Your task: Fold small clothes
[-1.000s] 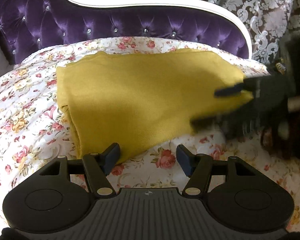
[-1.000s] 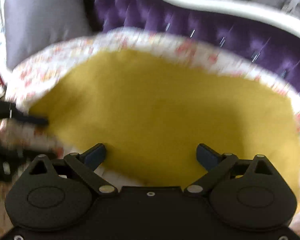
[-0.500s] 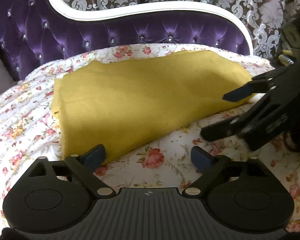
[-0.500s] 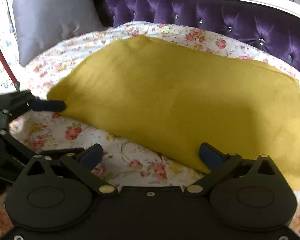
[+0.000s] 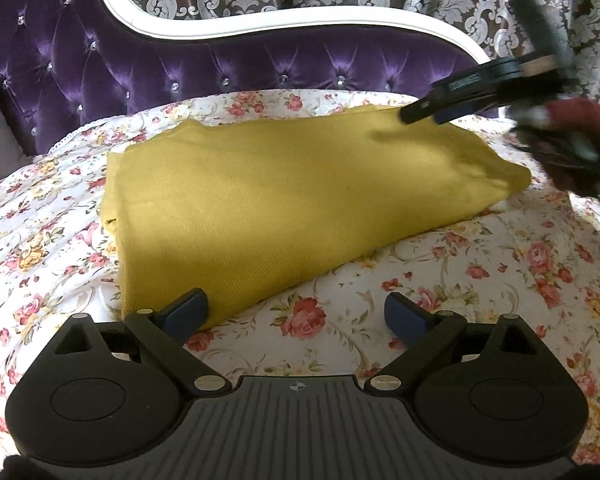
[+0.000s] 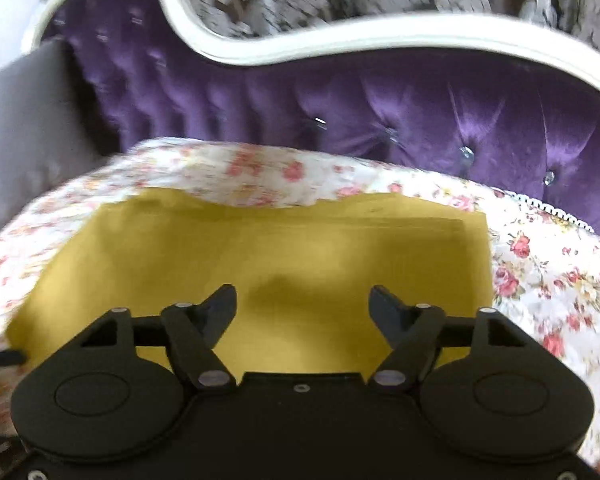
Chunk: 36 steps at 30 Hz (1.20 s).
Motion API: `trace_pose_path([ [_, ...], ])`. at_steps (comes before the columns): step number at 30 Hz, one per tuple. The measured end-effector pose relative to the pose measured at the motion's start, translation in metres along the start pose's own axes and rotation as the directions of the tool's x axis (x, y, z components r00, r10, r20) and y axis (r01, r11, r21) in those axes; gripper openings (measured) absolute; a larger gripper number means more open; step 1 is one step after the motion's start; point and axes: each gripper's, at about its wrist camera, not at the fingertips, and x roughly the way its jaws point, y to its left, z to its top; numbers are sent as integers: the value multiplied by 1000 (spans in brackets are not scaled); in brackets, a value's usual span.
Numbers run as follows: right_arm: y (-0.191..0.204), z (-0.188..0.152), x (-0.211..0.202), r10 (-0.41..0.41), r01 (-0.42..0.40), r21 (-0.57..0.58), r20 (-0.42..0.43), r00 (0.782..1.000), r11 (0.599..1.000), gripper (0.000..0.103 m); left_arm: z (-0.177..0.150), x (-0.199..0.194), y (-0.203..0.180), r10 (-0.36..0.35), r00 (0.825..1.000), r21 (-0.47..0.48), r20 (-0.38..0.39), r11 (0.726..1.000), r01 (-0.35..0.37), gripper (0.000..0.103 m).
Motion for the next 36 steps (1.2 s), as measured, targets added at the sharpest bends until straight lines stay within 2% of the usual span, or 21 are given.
trace_pose_path([
  [4,-26,2,32,-103,104,8,-26,994,995,63,0,0,-1,2,1000,2,-1,1000,-2,96],
  [7,-43,4,32,-194,194,38,-2,981,980,64,0,1,0,1,1000,3,-2,1000,-1,96],
  [9,-60,3,21,-195,192,114,18,981,975,66,0,0,1,-1,1000,5,-4,1000,1,95],
  [11,-76,-3,2,-157,143,196,60,986,970,68,2,0,3,-7,1000,-1,-8,1000,7,95],
  [14,-88,-15,-25,-103,78,246,90,991,966,76,10,-1,5,-16,999,-29,-31,999,15,95],
  [17,-92,-31,-46,-24,-1,259,93,995,966,81,26,-5,12,-76,996,-129,-47,989,69,93],
  [21,-91,-53,-59,62,-80,282,71,996,956,84,55,-12,15,-118,993,-224,-15,968,112,92],
  [24,-90,-62,-59,118,-133,298,68,991,945,84,80,-5,8,-99,995,-212,-9,973,95,92],
  [29,-96,-60,-47,127,-144,329,72,989,933,84,112,22,-7,-73,997,-185,-18,980,68,92],
  [33,-105,-54,-34,157,-174,352,77,985,920,84,119,57,-8,-85,994,-243,-73,968,65,92],
  [36,-114,-49,-17,196,-207,381,68,978,901,84,116,83,-6,-73,989,-262,-132,964,36,92],
])
